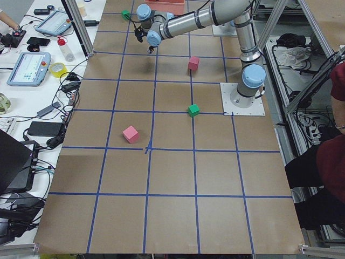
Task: Align button upright
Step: 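Rotate the button with the left gripper and stand it cap-up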
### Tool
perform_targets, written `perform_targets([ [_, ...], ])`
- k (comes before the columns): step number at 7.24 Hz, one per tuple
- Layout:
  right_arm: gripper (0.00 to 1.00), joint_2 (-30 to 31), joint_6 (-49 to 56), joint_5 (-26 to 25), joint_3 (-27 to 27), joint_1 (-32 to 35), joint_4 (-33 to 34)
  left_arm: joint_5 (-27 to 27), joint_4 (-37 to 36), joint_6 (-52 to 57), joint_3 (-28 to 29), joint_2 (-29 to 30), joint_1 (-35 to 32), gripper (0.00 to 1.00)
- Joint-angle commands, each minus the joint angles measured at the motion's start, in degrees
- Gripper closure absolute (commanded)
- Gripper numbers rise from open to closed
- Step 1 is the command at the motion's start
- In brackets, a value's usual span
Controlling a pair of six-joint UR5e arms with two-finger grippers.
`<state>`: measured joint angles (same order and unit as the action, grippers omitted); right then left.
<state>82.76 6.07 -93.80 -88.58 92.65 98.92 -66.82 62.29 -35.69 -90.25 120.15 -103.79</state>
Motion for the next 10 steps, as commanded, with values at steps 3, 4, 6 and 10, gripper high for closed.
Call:
perform_targets([
  [3, 0.00, 0.0, -0.2, 4.1, 0.1, -0.8, -2.9, 3.1, 1.8, -1.0, 0.8, 2.1, 1.5, 0.61],
  [4, 0.00, 0.0, -0.2, 4.0, -0.2, -0.7, -2.9, 3.0, 2.7, -1.2, 0.9, 1.4, 1.7, 0.60],
  [6, 0.00, 0.0, -0.2, 4.1, -0.7, -0.5, -2.8, 3.5, 8.7, -4.2, 2.4, 0.4, 2.1, 0.59],
  [10, 0.00, -0.3, -0.2, 4.2, -1.0, -0.4, -2.2, 7.2, 8.8, -5.8, 0.4, 1.7, 2.1, 0.50],
])
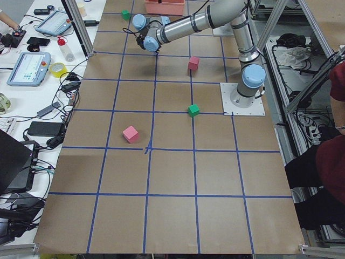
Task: Align button upright
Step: 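Rotate the button with the left gripper and stand it cap-up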
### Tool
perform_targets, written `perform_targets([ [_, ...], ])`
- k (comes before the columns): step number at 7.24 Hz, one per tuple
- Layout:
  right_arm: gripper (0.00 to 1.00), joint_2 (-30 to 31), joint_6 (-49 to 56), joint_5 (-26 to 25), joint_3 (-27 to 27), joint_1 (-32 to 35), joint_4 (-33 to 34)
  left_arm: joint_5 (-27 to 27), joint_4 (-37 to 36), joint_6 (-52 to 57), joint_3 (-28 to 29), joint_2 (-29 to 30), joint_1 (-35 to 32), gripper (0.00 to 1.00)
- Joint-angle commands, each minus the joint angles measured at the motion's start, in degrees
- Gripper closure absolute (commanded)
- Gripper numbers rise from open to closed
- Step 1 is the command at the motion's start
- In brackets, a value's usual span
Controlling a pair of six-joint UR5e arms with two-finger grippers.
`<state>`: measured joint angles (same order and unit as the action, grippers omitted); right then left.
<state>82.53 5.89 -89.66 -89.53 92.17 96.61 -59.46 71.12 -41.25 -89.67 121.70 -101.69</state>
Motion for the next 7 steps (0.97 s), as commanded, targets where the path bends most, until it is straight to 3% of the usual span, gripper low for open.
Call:
perform_targets([
  [1, 0.00, -0.2, 0.0, 0.0, -0.1, 0.0, 0.1, 0.0, -0.6, -1.5, -0.2, 0.3, 0.0, 0.01],
  [3, 0.00, -0.1, -0.1, -0.1, -0.2, 0.0, 0.2, -0.1, -2.3, -5.7, 0.6, -0.9, 0.0, 0.00],
  [5, 0.00, -0.1, -0.1, -0.5, -0.2, 0.0, 0.2, -9.8, -2.7, -2.6, 3.4, -5.9, 1.0, 0.00],
  [7, 0.00, -0.1, 0.0, -0.3, -0.2, 0.0, 0.2, -12.9, 0.6, 6.6, 3.6, -14.4, 1.1, 0.00],
])
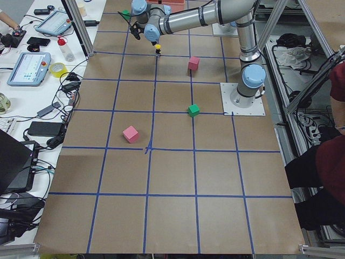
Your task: Align button upright
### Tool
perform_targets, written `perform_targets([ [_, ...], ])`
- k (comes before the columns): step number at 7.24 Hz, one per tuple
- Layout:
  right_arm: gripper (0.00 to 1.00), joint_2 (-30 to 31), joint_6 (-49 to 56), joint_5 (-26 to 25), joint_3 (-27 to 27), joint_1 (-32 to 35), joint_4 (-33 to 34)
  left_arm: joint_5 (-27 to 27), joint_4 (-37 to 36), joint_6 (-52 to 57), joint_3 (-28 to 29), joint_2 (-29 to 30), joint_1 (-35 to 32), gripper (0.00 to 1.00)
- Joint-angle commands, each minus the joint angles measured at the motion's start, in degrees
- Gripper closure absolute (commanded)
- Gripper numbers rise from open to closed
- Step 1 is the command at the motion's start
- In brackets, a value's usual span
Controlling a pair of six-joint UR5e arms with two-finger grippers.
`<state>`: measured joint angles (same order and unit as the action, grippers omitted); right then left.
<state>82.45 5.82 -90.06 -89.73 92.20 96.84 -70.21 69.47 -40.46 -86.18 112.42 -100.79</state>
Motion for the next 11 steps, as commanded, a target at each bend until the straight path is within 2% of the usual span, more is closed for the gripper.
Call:
perform_targets([
  [1, 0.00, 0.0, 0.2, 0.0, -0.1, 0.1, 0.0, -6.1, 8.3, 10.3, 0.1, -9.5, 0.2, 0.00],
  [2, 0.00, 0.1, 0.2, -0.2, -0.1, 0.1, 0.0, -11.0, 9.5, 15.8, -0.8, -12.4, 0.4, 0.00],
  [3, 0.00, -0.1, 0.2, 0.1, -0.2, 0.1, 0.2, -13.1, 9.5, 20.6, -2.5, -14.8, 1.3, 0.00],
  [5, 0.00, -0.1, 0.2, 0.3, -0.2, 0.1, 0.2, -16.2, 8.7, 40.3, -4.0, -17.3, 6.8, 0.00],
  [6, 0.00, -0.1, 0.2, 0.3, -0.2, 0.1, 0.2, -16.1, 8.6, 43.1, -3.2, -17.3, 10.3, 0.00],
  [7, 0.00, -0.1, 0.2, 0.1, -0.2, 0.1, 0.1, -16.9, 8.6, 43.0, -3.0, -17.5, 10.9, 0.00],
  [8, 0.00, -0.1, 0.2, 0.1, -0.2, 0.1, 0.1, -19.6, 12.9, 42.1, -3.5, -18.1, 10.7, 0.00],
  [9, 0.00, -0.1, 0.2, 0.1, -0.2, 0.1, 0.1, -19.4, 18.3, 40.9, -2.9, -18.6, 10.8, 0.00],
  [11, 0.00, 0.0, 0.2, -0.6, -0.2, 0.1, 0.0, -19.6, 18.5, 40.9, -2.7, -18.6, 10.8, 0.00],
])
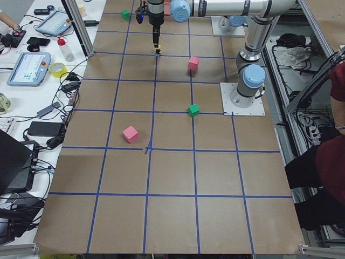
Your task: Align button upright
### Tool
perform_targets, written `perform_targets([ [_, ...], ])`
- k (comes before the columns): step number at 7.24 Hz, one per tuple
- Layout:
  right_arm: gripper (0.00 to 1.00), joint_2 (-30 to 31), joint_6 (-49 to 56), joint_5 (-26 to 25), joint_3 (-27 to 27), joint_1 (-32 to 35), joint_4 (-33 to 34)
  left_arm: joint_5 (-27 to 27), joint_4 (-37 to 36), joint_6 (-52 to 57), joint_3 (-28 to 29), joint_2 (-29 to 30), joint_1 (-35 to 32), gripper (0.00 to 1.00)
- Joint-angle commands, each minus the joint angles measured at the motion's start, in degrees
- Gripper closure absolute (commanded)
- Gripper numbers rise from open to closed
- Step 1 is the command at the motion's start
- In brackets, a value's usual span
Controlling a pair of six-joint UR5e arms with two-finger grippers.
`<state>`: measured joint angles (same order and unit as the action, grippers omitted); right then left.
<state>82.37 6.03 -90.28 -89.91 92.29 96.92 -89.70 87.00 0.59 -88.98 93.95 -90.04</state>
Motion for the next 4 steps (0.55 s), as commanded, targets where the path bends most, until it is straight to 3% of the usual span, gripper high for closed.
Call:
perform_targets([
  [1, 0.00, 0.1, -0.1, -0.2, -0.3, 0.0, -0.1, 0.0, 1.0, -0.2, 0.0, -0.1, 0.0, 0.00],
  [4, 0.00, 0.2, -0.1, 0.1, 0.8, -0.5, -0.1, -0.1, 1.2, -0.2, -0.1, 0.0, 0.0, 0.00],
])
